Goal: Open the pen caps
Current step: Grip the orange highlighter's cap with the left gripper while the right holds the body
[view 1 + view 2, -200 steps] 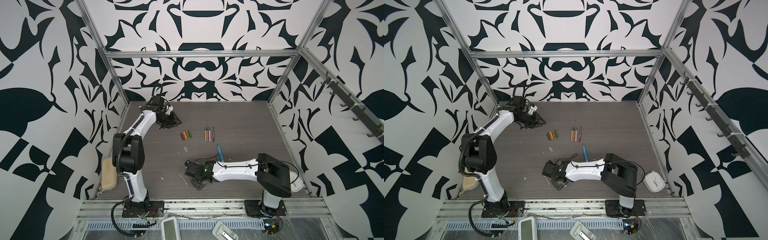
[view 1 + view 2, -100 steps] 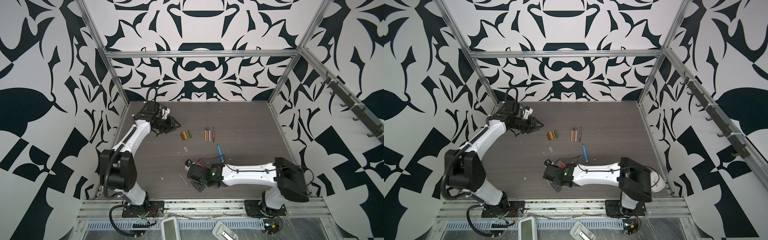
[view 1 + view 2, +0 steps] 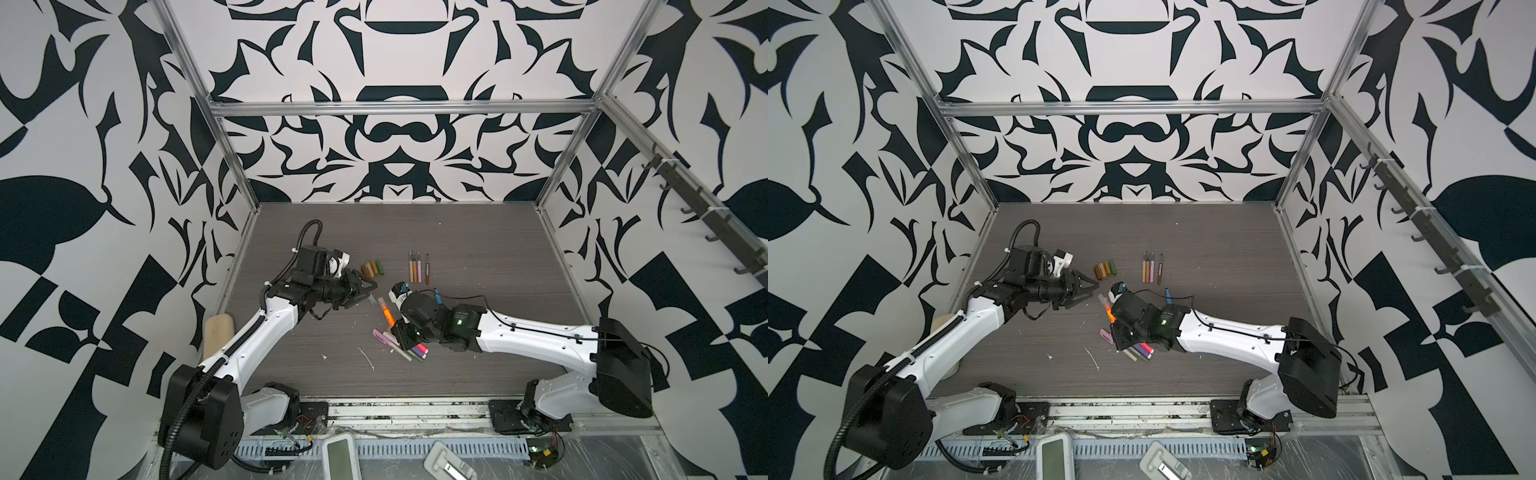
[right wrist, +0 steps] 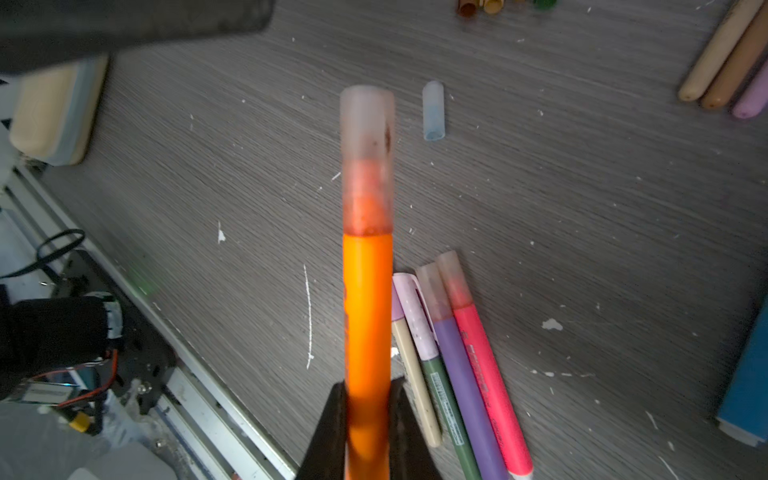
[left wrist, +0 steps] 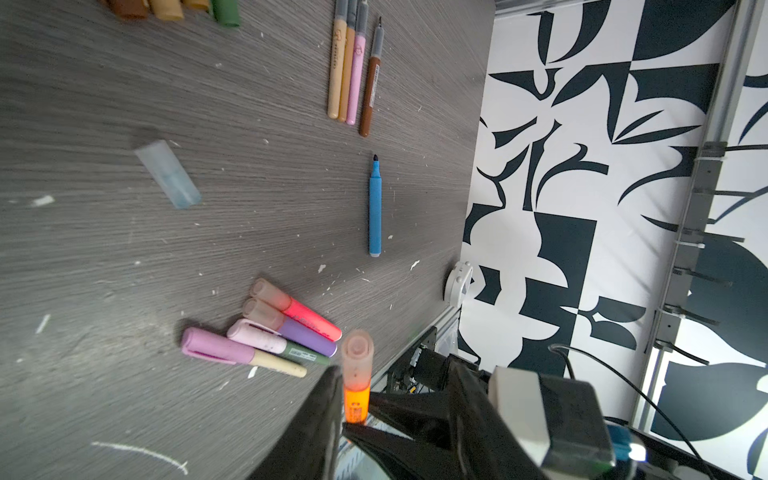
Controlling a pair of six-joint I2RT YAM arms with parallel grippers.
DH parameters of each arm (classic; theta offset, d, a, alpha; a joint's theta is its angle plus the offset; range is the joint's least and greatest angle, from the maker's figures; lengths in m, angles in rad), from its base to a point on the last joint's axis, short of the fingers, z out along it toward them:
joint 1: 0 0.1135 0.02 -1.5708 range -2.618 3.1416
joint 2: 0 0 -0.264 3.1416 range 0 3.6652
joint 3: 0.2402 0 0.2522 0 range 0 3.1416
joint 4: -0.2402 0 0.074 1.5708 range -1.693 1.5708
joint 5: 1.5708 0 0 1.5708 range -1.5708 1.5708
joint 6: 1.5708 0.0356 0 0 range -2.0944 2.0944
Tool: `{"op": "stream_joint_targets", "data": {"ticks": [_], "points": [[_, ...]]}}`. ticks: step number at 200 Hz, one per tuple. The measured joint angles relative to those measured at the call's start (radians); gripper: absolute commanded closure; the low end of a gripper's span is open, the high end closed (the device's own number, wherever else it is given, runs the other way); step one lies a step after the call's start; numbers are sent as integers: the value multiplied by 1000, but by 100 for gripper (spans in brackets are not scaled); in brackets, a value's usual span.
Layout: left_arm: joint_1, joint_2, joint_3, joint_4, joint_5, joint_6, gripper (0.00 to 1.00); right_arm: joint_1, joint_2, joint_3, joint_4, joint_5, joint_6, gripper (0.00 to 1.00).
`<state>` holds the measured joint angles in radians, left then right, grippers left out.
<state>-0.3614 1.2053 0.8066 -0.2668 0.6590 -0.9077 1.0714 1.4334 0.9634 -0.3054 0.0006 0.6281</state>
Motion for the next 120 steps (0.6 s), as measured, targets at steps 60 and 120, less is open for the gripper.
{"op": "stream_joint_targets", "data": {"ticks": [60,120], "points": [[-48,16,0,55,-39,-42,55,-47,-20,-4,67,-98,36,94],[-108,58,0,69,-69,-48,68,-47,-21,-4,72,-121,50,94]]}}
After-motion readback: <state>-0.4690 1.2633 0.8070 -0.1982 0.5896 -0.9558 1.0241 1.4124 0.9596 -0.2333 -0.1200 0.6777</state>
